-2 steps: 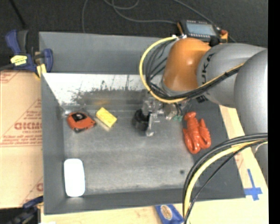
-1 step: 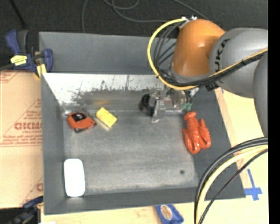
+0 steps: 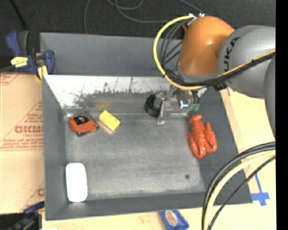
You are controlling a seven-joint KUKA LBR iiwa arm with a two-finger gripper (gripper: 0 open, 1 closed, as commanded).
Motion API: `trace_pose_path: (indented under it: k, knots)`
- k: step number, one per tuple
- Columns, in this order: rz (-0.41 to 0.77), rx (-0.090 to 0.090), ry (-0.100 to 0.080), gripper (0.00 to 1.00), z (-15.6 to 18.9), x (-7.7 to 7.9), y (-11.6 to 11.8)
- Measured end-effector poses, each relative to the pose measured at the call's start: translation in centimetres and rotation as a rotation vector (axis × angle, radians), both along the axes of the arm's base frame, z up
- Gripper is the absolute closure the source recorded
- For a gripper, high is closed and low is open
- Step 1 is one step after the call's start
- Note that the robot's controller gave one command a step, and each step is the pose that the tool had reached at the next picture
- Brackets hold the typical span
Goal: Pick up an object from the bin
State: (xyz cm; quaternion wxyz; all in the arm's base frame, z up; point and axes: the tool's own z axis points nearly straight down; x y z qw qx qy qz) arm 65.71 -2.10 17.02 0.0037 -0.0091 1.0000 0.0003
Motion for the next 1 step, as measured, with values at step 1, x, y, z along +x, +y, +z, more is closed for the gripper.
trace_pose_path:
  k: [1]
  knots:
    - [-0.001,0.000,-0.002,1.00,1.61,0.20,-0.02]
